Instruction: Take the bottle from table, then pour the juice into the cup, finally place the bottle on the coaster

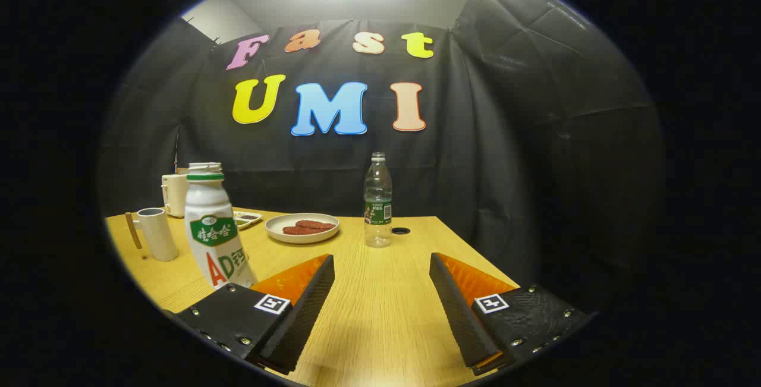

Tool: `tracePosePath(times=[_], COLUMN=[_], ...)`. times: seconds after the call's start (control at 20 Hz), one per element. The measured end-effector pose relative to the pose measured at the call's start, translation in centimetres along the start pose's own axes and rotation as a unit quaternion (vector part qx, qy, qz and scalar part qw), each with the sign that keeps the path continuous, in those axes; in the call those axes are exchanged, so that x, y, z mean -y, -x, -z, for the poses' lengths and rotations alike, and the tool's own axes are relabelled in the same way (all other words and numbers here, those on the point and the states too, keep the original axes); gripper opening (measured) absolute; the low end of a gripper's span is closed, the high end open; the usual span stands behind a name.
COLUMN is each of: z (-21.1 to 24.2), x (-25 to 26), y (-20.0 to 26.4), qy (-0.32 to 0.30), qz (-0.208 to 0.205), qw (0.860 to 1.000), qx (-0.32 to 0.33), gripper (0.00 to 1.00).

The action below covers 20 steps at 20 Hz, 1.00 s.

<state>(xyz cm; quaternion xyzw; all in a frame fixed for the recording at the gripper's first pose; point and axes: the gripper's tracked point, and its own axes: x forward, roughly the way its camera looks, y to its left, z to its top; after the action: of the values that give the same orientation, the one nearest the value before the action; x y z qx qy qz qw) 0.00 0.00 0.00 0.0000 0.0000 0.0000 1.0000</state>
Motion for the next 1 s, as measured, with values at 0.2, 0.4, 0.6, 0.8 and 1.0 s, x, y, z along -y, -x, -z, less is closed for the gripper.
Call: tracePosePath(times=[0.2,0.4,0.6,0.8,1.0], z=[-3.2,-4.8,-3.9,-3.3,-2.5], x=[0.5,-2.3,-6.6,-12.2,-15.1], y=[-0.5,2.0,5.2,7.0,5.9], qy=[-0.016,-0.038,-0.05,-0.038,-0.007], qz=[0.031,-0.001,-0.048,-0.099,-0.11], qw=[0.998,0.998,0.997,0.994,0.994], qx=[0.046,0.043,0.022,0.02,0.014], gripper=[0.97,0.98,0.98,0.99,0.99])
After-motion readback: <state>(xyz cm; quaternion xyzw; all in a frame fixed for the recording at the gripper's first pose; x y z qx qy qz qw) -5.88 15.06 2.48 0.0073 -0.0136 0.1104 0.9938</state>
